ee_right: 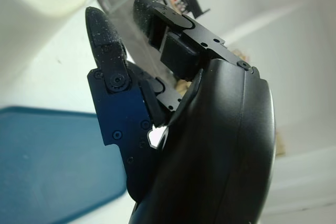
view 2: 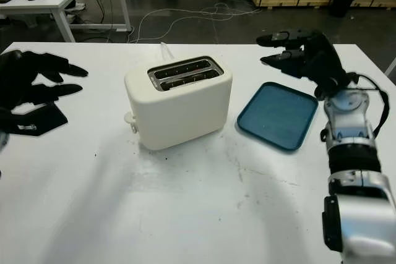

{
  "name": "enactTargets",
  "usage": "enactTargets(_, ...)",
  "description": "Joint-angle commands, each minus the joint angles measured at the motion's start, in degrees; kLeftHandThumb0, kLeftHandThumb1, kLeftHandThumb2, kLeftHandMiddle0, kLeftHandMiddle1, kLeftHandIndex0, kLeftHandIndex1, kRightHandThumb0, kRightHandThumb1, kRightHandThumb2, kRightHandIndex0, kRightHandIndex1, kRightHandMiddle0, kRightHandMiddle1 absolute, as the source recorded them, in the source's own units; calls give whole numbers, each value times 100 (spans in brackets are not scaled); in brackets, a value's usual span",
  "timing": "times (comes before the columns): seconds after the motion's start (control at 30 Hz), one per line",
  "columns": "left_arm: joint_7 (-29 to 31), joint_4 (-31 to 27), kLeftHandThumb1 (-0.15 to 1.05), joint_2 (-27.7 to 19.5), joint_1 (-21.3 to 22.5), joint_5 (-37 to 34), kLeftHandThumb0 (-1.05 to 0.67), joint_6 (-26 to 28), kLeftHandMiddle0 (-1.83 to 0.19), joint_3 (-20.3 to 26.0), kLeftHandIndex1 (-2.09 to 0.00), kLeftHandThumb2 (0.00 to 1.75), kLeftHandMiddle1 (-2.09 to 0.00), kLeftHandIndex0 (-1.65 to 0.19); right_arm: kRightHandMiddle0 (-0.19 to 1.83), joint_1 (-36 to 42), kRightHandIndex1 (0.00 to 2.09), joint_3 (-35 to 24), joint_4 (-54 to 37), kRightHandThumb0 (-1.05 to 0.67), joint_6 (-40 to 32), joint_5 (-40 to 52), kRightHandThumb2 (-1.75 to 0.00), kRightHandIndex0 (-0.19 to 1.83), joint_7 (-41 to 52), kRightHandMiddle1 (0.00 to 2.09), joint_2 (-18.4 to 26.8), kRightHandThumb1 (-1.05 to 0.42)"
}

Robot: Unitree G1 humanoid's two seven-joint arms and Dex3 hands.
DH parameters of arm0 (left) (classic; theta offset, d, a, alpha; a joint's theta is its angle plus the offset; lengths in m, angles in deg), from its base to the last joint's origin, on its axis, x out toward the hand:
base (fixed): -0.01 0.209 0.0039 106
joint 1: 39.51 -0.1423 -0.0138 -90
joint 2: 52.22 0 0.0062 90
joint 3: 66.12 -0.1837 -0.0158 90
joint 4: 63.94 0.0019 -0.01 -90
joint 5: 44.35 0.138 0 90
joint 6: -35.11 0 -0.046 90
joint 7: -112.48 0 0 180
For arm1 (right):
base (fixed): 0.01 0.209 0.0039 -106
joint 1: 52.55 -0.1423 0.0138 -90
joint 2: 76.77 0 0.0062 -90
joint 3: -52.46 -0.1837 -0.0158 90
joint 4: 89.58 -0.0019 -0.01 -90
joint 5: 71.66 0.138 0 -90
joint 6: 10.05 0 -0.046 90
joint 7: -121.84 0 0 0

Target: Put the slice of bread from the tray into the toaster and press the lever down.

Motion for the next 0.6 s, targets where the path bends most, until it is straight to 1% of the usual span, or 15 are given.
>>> enactTargets(0.0,155,134,80,-89,250,-2,-56,61,-92,-109,-8,0,-78,-113,96,-156,1,113,-58,-60,-113,-102,0,107,90,1,80,-79)
enactTargets(0.17,174,307,78,-26,492,67,-53,37,-94,-313,-7,0,-75,-114,97,-213,2,303,-184,-59,-202,-340,0,109,45,1,89,-77)
enactTargets(0.37,57,370,80,166,550,214,-47,82,-93,-591,-6,1,-74,-113,95,-176,0,345,-291,-59,-277,-362,0,106,29,0,19,-77)
enactTargets(0.57,16,247,83,283,549,410,-48,235,-90,-672,-5,1,-75,-111,93,-136,0,351,-359,-59,-239,-350,-1,105,12,0,-9,-80)
